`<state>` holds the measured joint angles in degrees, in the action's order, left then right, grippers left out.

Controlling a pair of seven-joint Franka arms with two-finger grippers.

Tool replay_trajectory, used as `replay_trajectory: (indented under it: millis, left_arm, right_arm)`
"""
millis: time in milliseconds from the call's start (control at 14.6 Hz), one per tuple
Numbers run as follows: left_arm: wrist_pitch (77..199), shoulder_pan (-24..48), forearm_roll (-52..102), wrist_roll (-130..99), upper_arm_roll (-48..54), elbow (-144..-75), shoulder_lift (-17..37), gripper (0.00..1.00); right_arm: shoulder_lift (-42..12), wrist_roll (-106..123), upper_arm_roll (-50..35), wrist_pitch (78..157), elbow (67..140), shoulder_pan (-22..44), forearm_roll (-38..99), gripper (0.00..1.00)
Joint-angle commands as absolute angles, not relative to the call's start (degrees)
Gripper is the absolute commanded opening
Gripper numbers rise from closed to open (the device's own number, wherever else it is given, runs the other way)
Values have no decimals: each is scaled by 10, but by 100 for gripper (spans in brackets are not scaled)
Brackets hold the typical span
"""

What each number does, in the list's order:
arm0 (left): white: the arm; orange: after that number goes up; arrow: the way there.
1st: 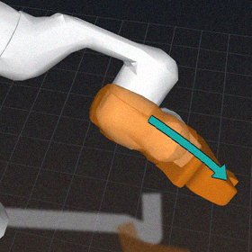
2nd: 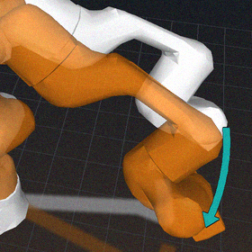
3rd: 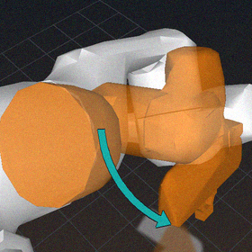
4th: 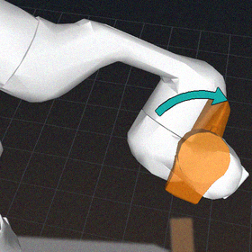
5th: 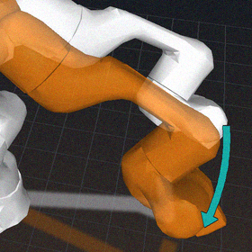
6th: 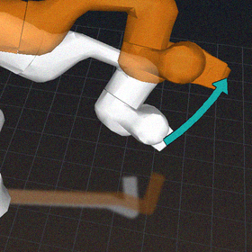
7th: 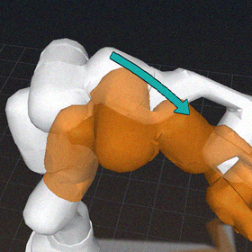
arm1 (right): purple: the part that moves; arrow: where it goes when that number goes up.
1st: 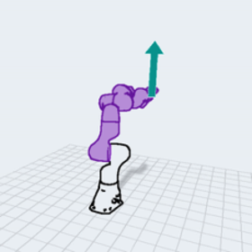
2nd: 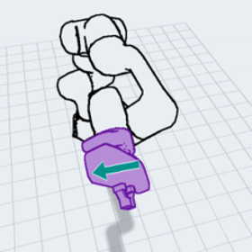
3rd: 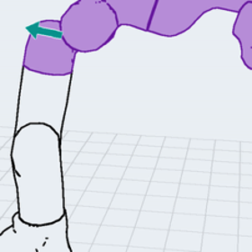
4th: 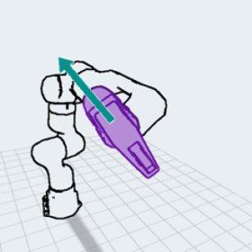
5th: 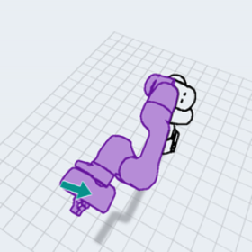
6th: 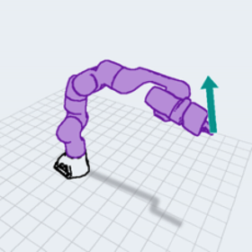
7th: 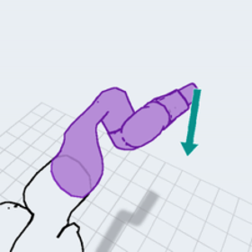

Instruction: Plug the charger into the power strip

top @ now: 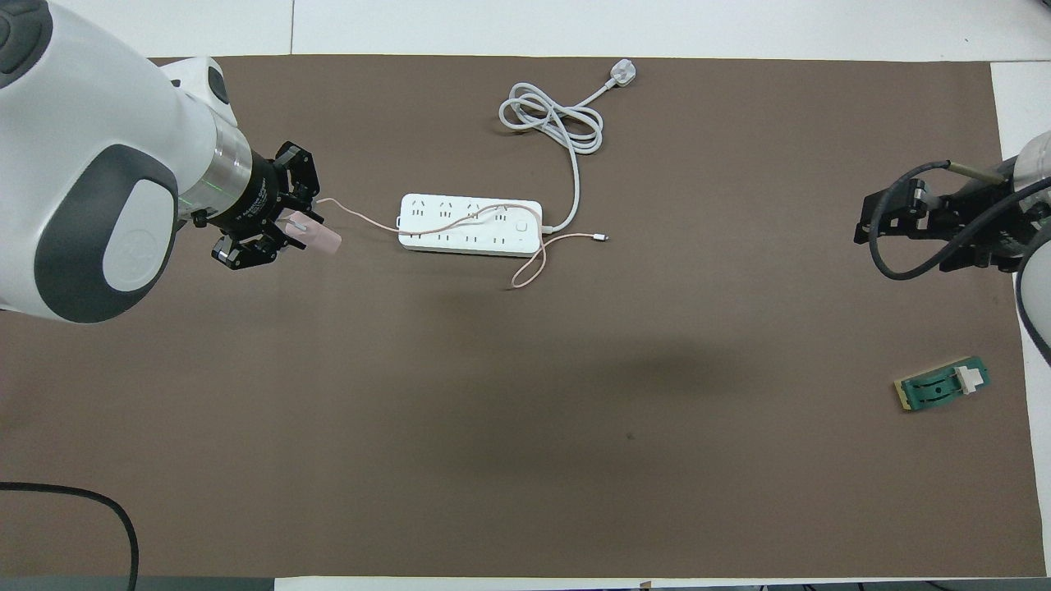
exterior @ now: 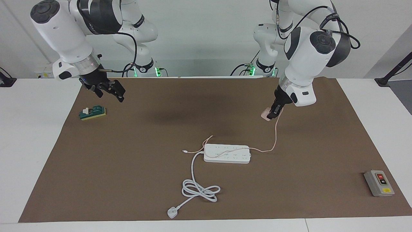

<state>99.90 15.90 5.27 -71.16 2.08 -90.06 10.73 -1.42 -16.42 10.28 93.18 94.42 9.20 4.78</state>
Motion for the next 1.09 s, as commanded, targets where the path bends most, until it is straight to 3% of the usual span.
replay_trajectory:
  millis: [0, 546, 1024]
  left_arm:
    - [994, 194, 12, -756, 16, -884, 129, 0]
    - [1016, 196, -18, -774, 12, -885, 141, 0]
    - [1050, 198, -40, -1028, 12, -875, 164, 0]
  right_arm:
    - [-18, -75, 131, 926, 938, 84, 39, 100]
    - [-24, 25, 145, 925, 919, 91, 37, 100]
    - [-25, 6, 147, 925, 917, 111, 19, 100]
